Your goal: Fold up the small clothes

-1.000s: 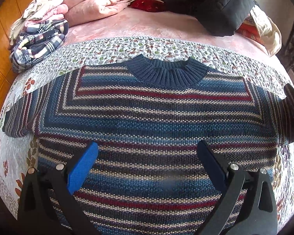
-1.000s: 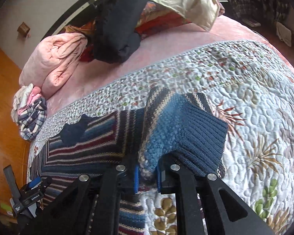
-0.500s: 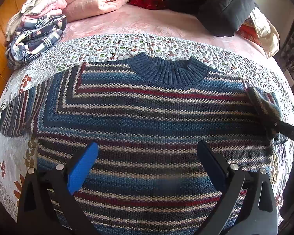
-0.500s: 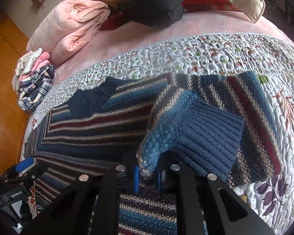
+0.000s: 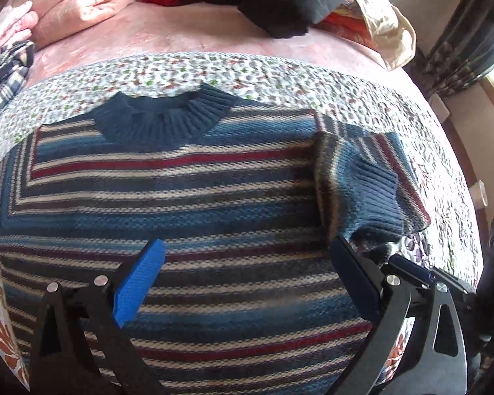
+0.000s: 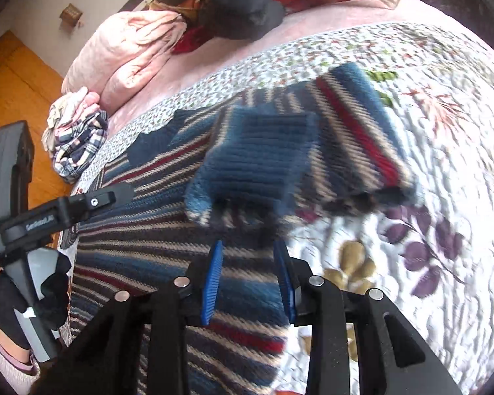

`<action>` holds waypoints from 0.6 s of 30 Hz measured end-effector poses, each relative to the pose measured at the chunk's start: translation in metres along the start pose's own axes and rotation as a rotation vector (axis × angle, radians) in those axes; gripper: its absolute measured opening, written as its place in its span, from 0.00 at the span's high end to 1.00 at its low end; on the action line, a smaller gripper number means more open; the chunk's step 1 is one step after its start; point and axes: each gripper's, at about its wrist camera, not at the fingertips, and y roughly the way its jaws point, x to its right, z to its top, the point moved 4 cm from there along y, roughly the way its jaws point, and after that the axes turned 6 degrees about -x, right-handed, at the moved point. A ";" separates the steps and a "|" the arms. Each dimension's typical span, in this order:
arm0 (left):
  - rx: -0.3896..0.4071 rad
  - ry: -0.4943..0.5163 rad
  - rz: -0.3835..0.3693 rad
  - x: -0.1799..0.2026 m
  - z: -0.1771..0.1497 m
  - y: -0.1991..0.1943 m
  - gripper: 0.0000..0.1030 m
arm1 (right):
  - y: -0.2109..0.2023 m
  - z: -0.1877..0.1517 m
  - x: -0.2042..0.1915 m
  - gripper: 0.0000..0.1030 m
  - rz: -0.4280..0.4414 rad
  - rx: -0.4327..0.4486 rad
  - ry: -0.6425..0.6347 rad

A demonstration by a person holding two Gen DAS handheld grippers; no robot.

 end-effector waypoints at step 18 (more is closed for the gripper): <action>-0.051 0.015 -0.106 0.046 0.007 0.033 0.87 | -0.045 -0.019 0.044 0.68 -0.127 0.049 0.047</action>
